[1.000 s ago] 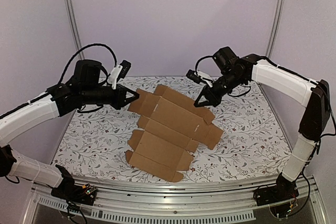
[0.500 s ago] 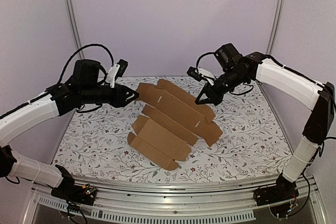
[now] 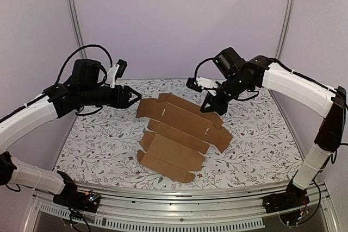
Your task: Fold the paper box
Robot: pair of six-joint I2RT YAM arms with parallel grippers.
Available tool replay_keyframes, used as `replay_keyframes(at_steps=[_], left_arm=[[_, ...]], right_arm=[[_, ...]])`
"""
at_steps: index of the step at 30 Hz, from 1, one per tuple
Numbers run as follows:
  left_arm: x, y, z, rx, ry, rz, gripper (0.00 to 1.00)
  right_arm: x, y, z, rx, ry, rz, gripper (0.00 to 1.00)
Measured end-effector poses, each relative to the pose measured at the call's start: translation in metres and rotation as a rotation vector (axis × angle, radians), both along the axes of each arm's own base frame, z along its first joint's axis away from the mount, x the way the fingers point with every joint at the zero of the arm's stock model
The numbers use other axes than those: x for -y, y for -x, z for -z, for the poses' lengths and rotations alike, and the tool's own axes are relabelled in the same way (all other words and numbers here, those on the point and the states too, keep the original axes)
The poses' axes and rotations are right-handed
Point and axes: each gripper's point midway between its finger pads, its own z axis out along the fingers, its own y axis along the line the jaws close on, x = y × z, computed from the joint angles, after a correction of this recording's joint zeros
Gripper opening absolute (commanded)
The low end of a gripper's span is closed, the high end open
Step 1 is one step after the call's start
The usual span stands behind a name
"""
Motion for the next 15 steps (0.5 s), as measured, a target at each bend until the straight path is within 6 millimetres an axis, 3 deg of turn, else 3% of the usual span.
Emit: replay_keyframes(at_steps=[8, 15], left_arm=[[0.002, 0.007, 0.001, -0.079, 0.04, -0.004, 0.55], [0.004, 0.01, 0.003, -0.119, 0.07, -0.012, 0.55]], right_arm=[[-0.008, -0.013, 0.006, 0.121, 0.126, -0.009, 0.0], [-0.018, -0.022, 0.049, 0.15, 0.274, -0.012, 0.0]])
